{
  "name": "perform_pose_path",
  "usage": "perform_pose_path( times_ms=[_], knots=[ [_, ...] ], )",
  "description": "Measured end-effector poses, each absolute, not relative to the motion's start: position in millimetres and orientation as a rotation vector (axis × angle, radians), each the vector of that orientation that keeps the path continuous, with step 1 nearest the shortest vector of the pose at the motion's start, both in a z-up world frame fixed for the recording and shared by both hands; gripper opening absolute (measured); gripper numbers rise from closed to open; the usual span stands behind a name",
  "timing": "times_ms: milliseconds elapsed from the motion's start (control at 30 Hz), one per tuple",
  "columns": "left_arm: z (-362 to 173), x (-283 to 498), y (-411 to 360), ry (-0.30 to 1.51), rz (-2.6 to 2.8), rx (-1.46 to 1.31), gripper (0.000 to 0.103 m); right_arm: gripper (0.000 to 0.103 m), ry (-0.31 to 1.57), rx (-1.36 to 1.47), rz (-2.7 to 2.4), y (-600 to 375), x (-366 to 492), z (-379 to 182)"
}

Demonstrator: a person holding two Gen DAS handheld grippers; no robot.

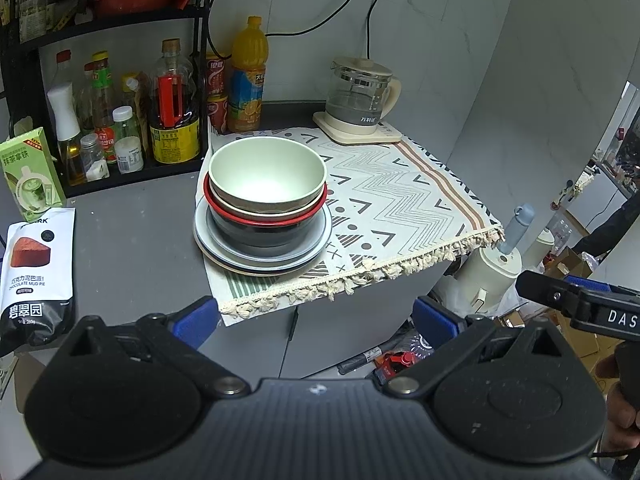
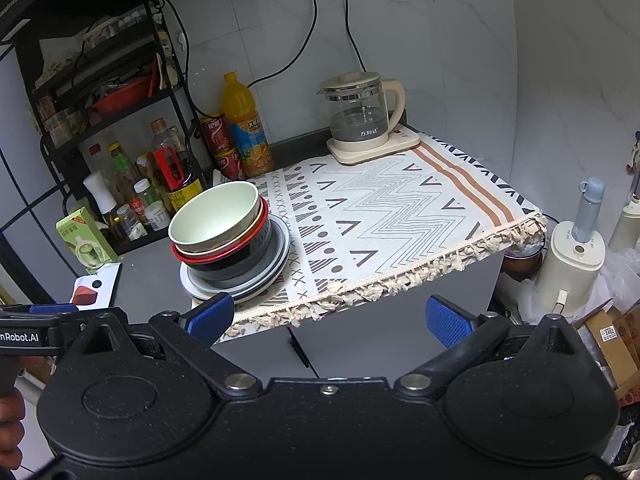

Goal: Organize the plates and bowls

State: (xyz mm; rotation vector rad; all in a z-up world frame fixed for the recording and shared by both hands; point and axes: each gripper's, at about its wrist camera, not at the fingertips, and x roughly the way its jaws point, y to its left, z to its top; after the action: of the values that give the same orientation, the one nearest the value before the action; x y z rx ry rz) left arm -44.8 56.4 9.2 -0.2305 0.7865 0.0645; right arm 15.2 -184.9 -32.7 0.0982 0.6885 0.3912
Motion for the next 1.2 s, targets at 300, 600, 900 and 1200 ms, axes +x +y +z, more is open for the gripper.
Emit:
perform_pose_path(
  times_ms=[300, 600, 900, 1200],
  knots=[
    [10.1, -47.6, 58.1, 0.784, 0.078, -0.228, 0.102, 0.103, 0.688, 0.096, 0.387, -185.8, 14.8, -33.1],
    [10.2, -49.9, 57.4, 0.787, 0.075, -0.221, 0.101, 0.103, 0.687, 0.090, 0.385, -186.7, 14.8, -33.7],
    [9.2, -50.6, 59.0, 0.795, 0.068, -0.218, 0.101, 0.103, 0.692, 0.092, 0.387, -186.9, 12.9, -35.4],
    [6.8, -47.8, 63.6, 0.798, 0.077, -0.216, 0.101, 0.103, 0.702, 0.086, 0.393, -186.6, 12.9, -38.3]
  ],
)
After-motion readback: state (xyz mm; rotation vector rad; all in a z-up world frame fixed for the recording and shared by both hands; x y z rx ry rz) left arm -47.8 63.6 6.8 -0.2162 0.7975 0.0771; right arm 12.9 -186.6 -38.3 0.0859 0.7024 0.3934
